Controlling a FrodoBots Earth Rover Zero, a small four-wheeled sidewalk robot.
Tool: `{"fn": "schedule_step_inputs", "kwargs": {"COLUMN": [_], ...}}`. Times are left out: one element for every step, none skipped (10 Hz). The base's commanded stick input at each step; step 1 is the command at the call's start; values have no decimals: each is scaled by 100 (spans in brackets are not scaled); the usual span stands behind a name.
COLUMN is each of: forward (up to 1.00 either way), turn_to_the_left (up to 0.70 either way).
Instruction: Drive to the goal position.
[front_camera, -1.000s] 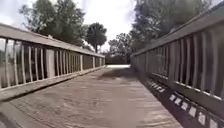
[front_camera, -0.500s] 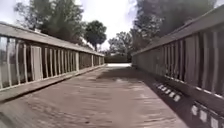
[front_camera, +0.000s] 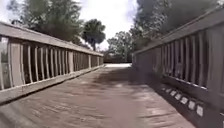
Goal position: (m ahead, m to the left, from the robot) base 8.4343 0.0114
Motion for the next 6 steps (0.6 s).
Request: {"fn": "schedule_step_inputs", "kwargs": {"forward": [85, 85, 85, 85, 85, 85], "turn_to_the_left": [0, 0, 0, 0, 0, 0]}}
